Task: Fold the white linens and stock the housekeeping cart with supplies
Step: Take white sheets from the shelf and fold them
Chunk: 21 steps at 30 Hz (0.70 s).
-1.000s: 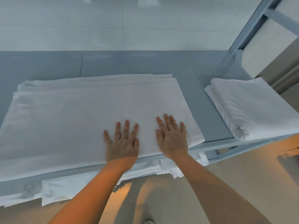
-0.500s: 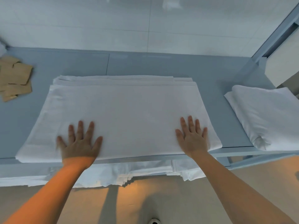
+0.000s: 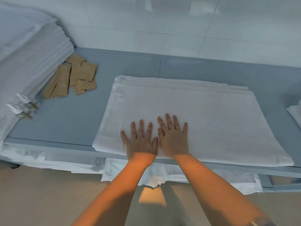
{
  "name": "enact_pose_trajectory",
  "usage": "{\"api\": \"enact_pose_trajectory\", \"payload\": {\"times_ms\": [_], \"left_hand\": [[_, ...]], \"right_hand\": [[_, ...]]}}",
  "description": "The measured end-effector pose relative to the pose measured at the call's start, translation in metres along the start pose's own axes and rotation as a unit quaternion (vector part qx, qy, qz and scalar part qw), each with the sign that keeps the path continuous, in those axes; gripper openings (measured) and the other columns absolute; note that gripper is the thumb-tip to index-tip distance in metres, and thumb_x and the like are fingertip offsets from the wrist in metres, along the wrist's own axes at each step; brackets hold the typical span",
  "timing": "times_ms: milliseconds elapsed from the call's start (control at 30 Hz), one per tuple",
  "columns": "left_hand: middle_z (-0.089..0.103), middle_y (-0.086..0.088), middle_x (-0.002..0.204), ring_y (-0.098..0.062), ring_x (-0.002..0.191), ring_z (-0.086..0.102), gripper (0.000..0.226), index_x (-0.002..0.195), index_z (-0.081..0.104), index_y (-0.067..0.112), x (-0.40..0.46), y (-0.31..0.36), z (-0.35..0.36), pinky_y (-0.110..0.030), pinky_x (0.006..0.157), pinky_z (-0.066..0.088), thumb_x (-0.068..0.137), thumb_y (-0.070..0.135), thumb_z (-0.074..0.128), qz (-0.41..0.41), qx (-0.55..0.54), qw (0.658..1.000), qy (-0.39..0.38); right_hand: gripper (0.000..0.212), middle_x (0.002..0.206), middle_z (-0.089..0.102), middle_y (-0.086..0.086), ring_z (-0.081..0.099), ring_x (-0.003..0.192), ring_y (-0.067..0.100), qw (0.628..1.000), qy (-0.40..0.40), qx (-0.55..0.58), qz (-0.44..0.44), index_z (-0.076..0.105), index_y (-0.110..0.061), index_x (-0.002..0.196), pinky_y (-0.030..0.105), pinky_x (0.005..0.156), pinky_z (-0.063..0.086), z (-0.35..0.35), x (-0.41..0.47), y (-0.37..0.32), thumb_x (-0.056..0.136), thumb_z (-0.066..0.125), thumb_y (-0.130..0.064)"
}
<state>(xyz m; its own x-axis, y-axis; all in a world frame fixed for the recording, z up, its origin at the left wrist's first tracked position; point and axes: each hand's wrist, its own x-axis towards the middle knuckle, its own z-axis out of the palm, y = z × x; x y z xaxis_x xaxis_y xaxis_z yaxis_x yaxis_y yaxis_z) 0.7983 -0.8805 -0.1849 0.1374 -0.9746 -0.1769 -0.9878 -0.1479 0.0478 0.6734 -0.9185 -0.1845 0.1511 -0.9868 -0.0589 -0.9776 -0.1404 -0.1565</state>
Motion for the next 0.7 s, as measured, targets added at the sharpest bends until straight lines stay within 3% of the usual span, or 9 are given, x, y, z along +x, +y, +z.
{"api": "enact_pose_trajectory", "payload": {"times_ms": [167,300,367,433,533,633,700], "left_hand": [[-0.006,0.002,0.161,-0.028,0.147,-0.010,0.063,0.151,-0.007,0.037,-0.002,-0.078,-0.003,-0.050,0.116,-0.009,0.093,0.058,0.007,-0.009,-0.031,0.998,0.047],[-0.005,-0.004,0.161,-0.034,0.146,-0.006,0.065,0.151,-0.006,0.035,0.015,-0.122,-0.012,-0.049,0.117,-0.002,0.095,0.059,0.017,-0.074,-0.093,0.993,0.011],[-0.007,-0.010,0.160,-0.036,0.145,-0.011,0.067,0.153,-0.004,0.025,0.030,-0.127,-0.020,-0.050,0.117,-0.006,0.097,0.054,0.019,-0.108,-0.101,0.989,0.005],[-0.013,-0.013,0.159,-0.035,0.144,-0.018,0.067,0.153,0.000,0.012,0.045,-0.114,-0.028,-0.050,0.115,-0.013,0.099,0.045,0.021,-0.079,-0.062,0.994,0.045],[-0.013,-0.011,0.160,-0.028,0.146,-0.016,0.065,0.152,-0.001,0.010,0.064,-0.086,-0.034,-0.045,0.116,-0.014,0.100,0.039,0.024,0.022,-0.083,0.993,0.078],[-0.006,-0.010,0.161,-0.022,0.147,-0.010,0.072,0.152,-0.002,0.007,0.077,-0.087,-0.029,-0.040,0.118,-0.009,0.098,0.046,0.024,0.028,-0.117,0.990,0.067],[-0.004,-0.011,0.160,-0.021,0.147,-0.008,0.075,0.152,-0.002,0.005,0.081,-0.091,-0.023,-0.036,0.119,-0.009,0.097,0.048,0.024,0.018,-0.127,0.987,0.100]], "right_hand": [[0.050,0.161,0.005,-0.009,-0.001,0.149,0.017,1.000,-0.004,-0.006,0.022,0.010,-0.045,0.150,0.052,0.117,-0.004,-0.002,0.000,-0.003,0.100,0.017,-0.047],[0.050,0.161,0.002,-0.010,-0.003,0.148,0.016,0.999,-0.008,-0.016,0.029,0.007,-0.046,0.150,0.050,0.118,-0.004,-0.005,-0.001,-0.005,0.100,0.013,-0.048],[0.050,0.161,0.001,-0.011,-0.003,0.148,0.015,0.999,-0.007,-0.025,0.033,0.005,-0.046,0.149,0.050,0.118,-0.004,-0.005,-0.002,-0.006,0.099,0.012,-0.049],[0.050,0.161,0.000,-0.011,-0.005,0.148,0.015,0.999,-0.010,-0.032,0.031,0.003,-0.046,0.149,0.049,0.118,-0.004,-0.005,-0.002,-0.008,0.099,0.011,-0.049],[0.051,0.161,-0.005,-0.011,-0.008,0.148,0.015,0.998,-0.024,-0.042,0.032,-0.002,-0.045,0.150,0.049,0.118,-0.006,-0.005,-0.002,-0.009,0.100,0.010,-0.048],[0.053,0.159,-0.010,-0.012,-0.011,0.148,0.014,0.997,-0.038,-0.061,-0.003,-0.006,-0.036,0.151,0.047,0.118,-0.007,-0.005,-0.003,-0.008,0.101,0.011,-0.043],[0.053,0.156,-0.010,-0.017,-0.008,0.147,0.011,0.994,-0.031,-0.051,-0.087,-0.001,-0.030,0.151,0.044,0.119,-0.008,-0.003,0.005,-0.021,0.102,0.011,-0.041]]}}
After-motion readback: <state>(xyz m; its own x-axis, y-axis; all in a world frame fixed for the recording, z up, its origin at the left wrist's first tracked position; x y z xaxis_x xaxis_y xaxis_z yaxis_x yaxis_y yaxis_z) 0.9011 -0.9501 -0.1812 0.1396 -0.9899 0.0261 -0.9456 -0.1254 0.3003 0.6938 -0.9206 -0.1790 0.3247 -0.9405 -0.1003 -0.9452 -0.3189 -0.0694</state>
